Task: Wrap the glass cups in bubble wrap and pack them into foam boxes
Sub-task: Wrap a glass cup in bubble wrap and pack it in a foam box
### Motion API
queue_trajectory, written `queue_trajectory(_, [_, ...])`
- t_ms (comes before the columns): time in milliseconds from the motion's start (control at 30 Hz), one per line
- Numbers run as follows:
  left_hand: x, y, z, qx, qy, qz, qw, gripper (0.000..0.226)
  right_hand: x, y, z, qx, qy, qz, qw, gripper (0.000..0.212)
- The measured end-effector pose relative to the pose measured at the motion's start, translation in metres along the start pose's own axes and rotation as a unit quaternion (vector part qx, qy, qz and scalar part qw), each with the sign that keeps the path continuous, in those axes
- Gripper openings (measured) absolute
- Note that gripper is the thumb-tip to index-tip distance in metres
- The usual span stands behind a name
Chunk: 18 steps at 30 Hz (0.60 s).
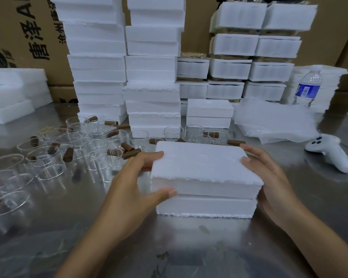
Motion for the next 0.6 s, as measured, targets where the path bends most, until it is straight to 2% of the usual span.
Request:
queue_trajectory(200, [-0.0018,0.0006,-0.0055,0.006,0.021,-0.008,1.000,0.062,-0.0012,0.0007,-0.0006,0.008,-0.004,0.002,1.000,0.023])
queue_trajectory(367, [-0.0009,0.0022,-0.0023,-0.009,0.051,0.008,0.999,0.048,-0.0015,0.0030,-0.0018,0.016,-0.007,-0.021,1.000,0.028])
queue_trajectory(500, [0.0000,0.0048,0.0000,-0.027,0.037,0.018,0.999,0.044,-0.0019,0.0047,-0.0012,0.025,-0.009,-0.031,0.999,0.035])
queue_trajectory(600, [-0.0024,0.0054,-0.0032,-0.011,0.031,0.003,0.999,0.044,-0.0012,0.0044,0.0009,0.024,-0.011,-0.022,0.999,0.032])
Point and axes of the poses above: each hand's wrist, its own y-axis away from the middle knuckle, its own x-axis out of the back of the hand, z = x × y, the point moved 7 cm from there along -y, towards the middle knuckle, and after that the axes turned 4 degrees about x, right-handed, at the moved point
